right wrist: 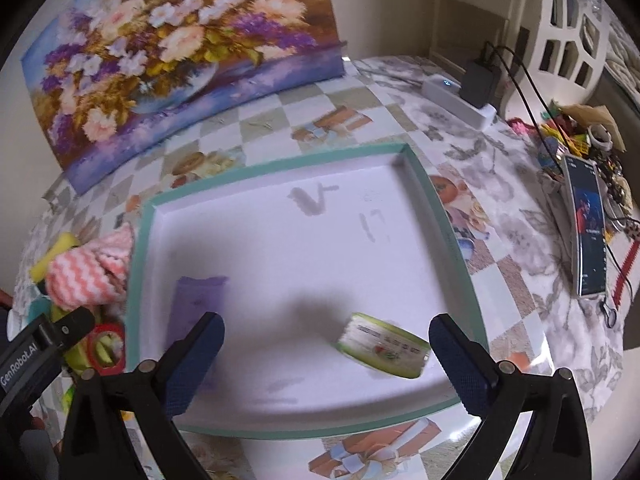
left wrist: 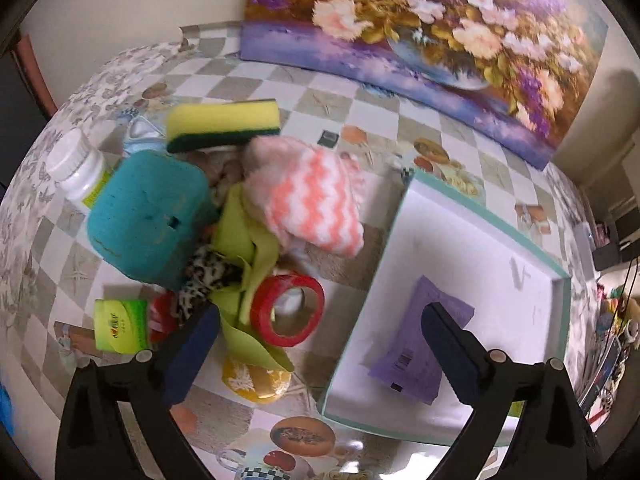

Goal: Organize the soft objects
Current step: 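Lower purple packet into tray with left gripper while right gripper releases roll there, then move the left gripper back to the pile and grasp the green tissue pack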

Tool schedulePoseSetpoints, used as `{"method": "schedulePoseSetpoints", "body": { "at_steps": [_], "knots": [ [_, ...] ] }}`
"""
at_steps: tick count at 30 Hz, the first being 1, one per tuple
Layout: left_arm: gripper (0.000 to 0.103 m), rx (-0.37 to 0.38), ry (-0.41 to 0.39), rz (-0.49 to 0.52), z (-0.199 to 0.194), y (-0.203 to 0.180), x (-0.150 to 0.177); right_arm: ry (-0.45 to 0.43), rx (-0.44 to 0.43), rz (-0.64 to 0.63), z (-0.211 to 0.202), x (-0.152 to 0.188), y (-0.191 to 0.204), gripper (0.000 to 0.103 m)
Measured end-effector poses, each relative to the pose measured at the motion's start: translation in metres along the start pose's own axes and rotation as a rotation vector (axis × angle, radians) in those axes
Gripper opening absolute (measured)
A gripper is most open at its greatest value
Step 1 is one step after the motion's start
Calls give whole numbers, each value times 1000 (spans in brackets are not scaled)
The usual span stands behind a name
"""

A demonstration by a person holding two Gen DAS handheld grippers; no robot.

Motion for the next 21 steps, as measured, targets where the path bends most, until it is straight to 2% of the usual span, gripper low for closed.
{"method": "schedulePoseSetpoints", "body": {
  "at_steps": [5,9,14,21],
  "knots": [
    [101,6,-31,-6,-15,10,-5,-33,-42,-40,-13,0,18,103],
    [101,27,-46,-11,-28,20,-9,-35,-99,-89,-22,8,45,103],
    [101,16,-88,-2,-48,46,-15,-60,-160,-187,-38,22,87,103],
    [101,36,-118,-34,-61,85,-17,-16,-241,-251,-41,48,130,103]
  ]
}}
Point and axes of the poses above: each gripper's, at about its wrist camera, not at the fingertips, and z roughly the way its jaws point, y to its left, x to its underside, the point moved 10 cm from there along z, roughly the way its jaws point, and after that the axes turned 4 degrees about x, right-handed, at the moved point
